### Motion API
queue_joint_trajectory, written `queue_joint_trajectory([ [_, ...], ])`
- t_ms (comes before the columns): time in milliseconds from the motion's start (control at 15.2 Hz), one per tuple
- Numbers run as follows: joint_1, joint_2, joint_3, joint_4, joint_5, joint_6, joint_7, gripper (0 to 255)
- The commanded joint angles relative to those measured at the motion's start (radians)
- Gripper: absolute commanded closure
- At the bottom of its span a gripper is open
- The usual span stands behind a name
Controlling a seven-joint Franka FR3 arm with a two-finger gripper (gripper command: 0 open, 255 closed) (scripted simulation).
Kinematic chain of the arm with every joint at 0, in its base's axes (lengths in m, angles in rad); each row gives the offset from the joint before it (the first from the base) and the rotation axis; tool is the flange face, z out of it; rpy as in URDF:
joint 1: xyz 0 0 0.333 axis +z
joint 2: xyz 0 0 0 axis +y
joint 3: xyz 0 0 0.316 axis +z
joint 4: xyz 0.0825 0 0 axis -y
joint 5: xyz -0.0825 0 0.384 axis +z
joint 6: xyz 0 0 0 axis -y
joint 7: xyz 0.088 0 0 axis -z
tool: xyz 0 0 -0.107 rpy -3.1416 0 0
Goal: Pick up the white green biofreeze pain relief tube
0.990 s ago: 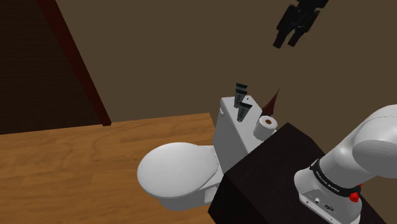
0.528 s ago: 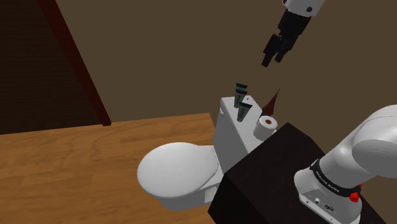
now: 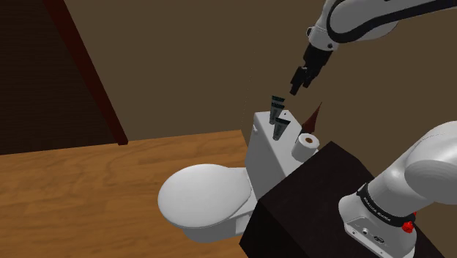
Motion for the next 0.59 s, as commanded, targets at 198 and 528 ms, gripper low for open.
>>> queue_joint_trajectory([
  [198,-0.007,0.161,-0.034,-0.006,-0.020,0.169,-0.076,0],
  [528,-0.011,0.354,-0.065,0.024,-0.020,0.333,-0.155,0],
])
